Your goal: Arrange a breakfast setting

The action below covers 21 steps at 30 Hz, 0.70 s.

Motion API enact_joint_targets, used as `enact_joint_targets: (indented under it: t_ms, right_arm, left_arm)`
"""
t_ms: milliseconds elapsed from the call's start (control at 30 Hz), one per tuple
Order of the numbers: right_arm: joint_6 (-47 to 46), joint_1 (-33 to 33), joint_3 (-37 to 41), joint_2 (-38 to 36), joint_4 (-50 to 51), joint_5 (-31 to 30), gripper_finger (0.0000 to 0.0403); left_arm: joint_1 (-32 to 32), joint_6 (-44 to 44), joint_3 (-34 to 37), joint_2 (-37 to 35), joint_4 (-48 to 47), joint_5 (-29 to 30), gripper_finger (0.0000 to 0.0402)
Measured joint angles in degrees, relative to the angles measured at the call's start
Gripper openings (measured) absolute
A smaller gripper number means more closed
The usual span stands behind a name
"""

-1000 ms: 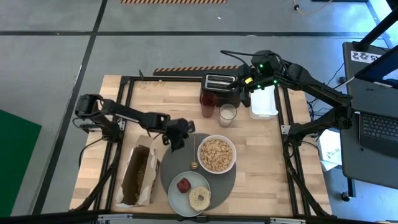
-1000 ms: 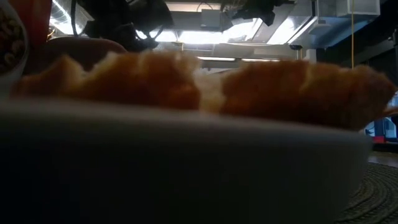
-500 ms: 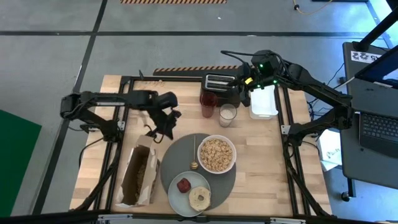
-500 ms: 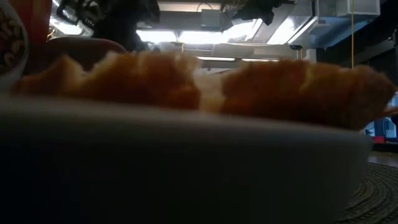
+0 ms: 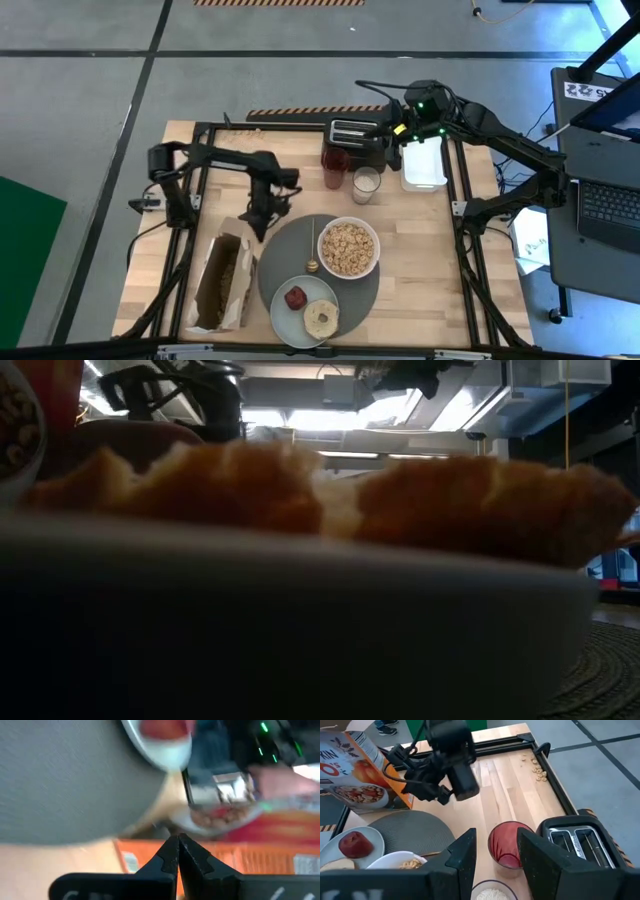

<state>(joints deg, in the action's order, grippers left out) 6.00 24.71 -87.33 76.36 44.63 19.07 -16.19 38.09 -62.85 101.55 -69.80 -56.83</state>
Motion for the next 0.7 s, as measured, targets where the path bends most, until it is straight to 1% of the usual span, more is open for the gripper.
enact_joint_targets:
  t_ms: [100, 167, 267, 400, 600, 700]
  right_arm:
    - [-0.04, 0.00, 0.00, 0.00, 0.24, -0.07, 0.0143]
    - [-0.10, 0.00, 0.00, 0.00, 0.23, -0.50, 0.0143]
    - [-0.11, 0.00, 0.00, 0.00, 0.32, -0.48, 0.0143]
    - [-0.11, 0.00, 0.00, 0.01, 0.52, -0.47, 0.0143]
    - [0.26, 0.00, 0.00, 0.00, 0.52, -0.52, 0.0143]
    - [0.29, 0.00, 0.00, 0.00, 0.52, -0.52, 0.0143]
  left_arm:
    - [2.02, 5.62, 0.07, 2.84, -6.40, -0.12, 0.0000]
    - [3.36, 7.27, 0.07, 3.99, -7.63, -1.02, 0.0000]
    - [5.19, 7.37, 0.07, 4.31, -7.59, -0.26, 0.0000]
    - [6.71, 7.19, 0.07, 4.29, -7.71, 2.80, 0.0000]
    - [7.22, 7.09, 0.07, 4.27, -8.54, 3.73, 0.0000]
    - [7.22, 7.10, 0.07, 4.27, -9.93, 5.50, 0.0000]
